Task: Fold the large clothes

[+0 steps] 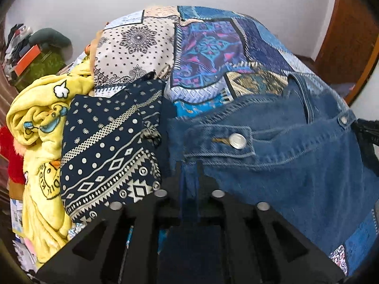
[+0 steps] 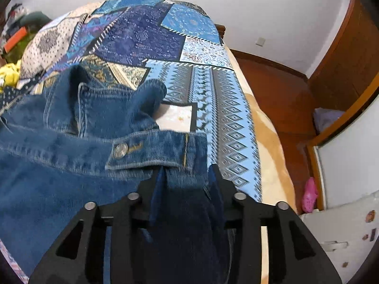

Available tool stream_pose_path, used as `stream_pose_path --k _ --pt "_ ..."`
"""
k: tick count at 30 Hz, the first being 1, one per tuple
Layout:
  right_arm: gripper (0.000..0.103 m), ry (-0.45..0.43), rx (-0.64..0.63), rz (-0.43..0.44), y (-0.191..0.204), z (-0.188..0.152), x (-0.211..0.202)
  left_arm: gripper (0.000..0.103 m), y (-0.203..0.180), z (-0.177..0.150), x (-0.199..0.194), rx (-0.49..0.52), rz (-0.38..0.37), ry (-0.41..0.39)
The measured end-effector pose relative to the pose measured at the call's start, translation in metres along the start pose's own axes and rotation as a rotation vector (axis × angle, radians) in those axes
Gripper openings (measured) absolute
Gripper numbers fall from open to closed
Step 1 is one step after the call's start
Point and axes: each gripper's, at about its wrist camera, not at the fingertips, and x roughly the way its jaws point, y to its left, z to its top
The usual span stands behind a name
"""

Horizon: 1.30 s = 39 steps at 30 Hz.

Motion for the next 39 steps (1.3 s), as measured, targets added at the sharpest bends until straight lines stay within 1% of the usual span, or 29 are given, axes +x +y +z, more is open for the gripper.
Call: stream_pose_path --k 1,2,3,4,5,7,9,11,14,16,17,18,20,21,23,25,27,28,29,31,32,35,39 --pt "0.039 0.002 -0.01 -0.01 0.002 -0.002 -0.004 0.018 -0.004 -0.001 -0.003 0.01 -0.003 -0.004" --pt "0.039 -0.006 -0.027 -0.018 0.005 -0.005 -0.011 0.02 -0.009 -0.002 -0.008 0.02 -0.011 -0.012" --pt "0.039 -0.019 -0.039 -0.015 0.008 -0.008 -0.017 0.025 -0.012 -0.002 -0.012 0.029 -0.018 -0.021" --pt "0.039 -0.04 -0.056 -0.001 0.014 -0.011 -0.027 0.031 -0.019 -0.003 -0.019 0.043 -0.029 -0.035" --pt "0.04 -0.06 -0.063 0.016 0.017 -0.015 -0.037 0.034 -0.025 -0.004 -0.026 0.057 -0.041 -0.05" --pt "0.043 -0.099 -0.064 0.074 0.027 -0.021 -0.055 0.044 -0.038 -0.005 -0.038 0.086 -0.067 -0.075" --pt "0.05 -0.14 -0.058 0.166 0.042 -0.028 -0.074 0.049 -0.053 -0.008 -0.049 0.114 -0.099 -0.091" --pt "0.054 -0.171 -0.061 0.251 0.06 -0.032 -0.088 0.053 -0.068 -0.013 -0.057 0.142 -0.129 -0.098" --pt "0.054 -0.169 -0.078 0.346 0.088 -0.04 -0.094 0.062 -0.088 -0.024 -0.061 0.184 -0.164 -0.086" --pt "0.054 -0.148 -0.099 0.378 0.105 -0.045 -0.092 0.071 -0.099 -0.032 -0.058 0.213 -0.168 -0.067" --pt "0.054 -0.135 -0.116 0.382 0.114 -0.049 -0.087 0.073 -0.103 -0.038 -0.054 0.226 -0.16 -0.055" --pt "0.054 -0.124 -0.127 0.374 0.12 -0.052 -0.083 0.075 -0.105 -0.042 -0.05 0.231 -0.151 -0.043" --pt "0.054 -0.083 -0.147 0.349 0.127 -0.061 -0.072 0.076 -0.104 -0.052 -0.038 0.229 -0.134 0.004" --pt "0.054 -0.063 -0.151 0.341 0.129 -0.064 -0.068 0.076 -0.1 -0.057 -0.031 0.218 -0.128 0.027" --pt "0.054 -0.036 -0.157 0.31 0.124 -0.073 -0.06 0.077 -0.089 -0.064 -0.024 0.183 -0.118 0.046" --pt "0.058 -0.036 -0.158 0.297 0.117 -0.078 -0.062 0.081 -0.072 -0.07 -0.025 0.122 -0.121 0.041" --pt "0.071 -0.051 -0.147 0.264 0.103 -0.085 -0.068 0.081 -0.055 -0.075 -0.03 0.055 -0.136 0.028" --pt "0.073 -0.052 -0.145 0.233 0.098 -0.087 -0.07 0.081 -0.046 -0.078 -0.034 0.023 -0.144 0.018" --pt "0.074 -0.058 -0.143 0.203 0.09 -0.091 -0.073 0.081 -0.039 -0.083 -0.039 0.002 -0.139 0.006" --pt "0.075 -0.057 -0.139 0.187 0.077 -0.096 -0.076 0.083 -0.031 -0.09 -0.045 -0.015 -0.091 0.0" --pt "0.075 -0.053 -0.127 0.174 0.07 -0.1 -0.077 0.084 -0.027 -0.094 -0.046 -0.027 -0.088 -0.003" --pt "0.076 -0.061 -0.067 0.143 0.045 -0.111 -0.085 0.085 -0.007 -0.106 -0.052 -0.093 -0.075 -0.004" --pt "0.076 -0.078 0.023 0.092 0.015 -0.127 -0.098 0.085 0.024 -0.121 -0.053 -0.195 -0.014 0.021"
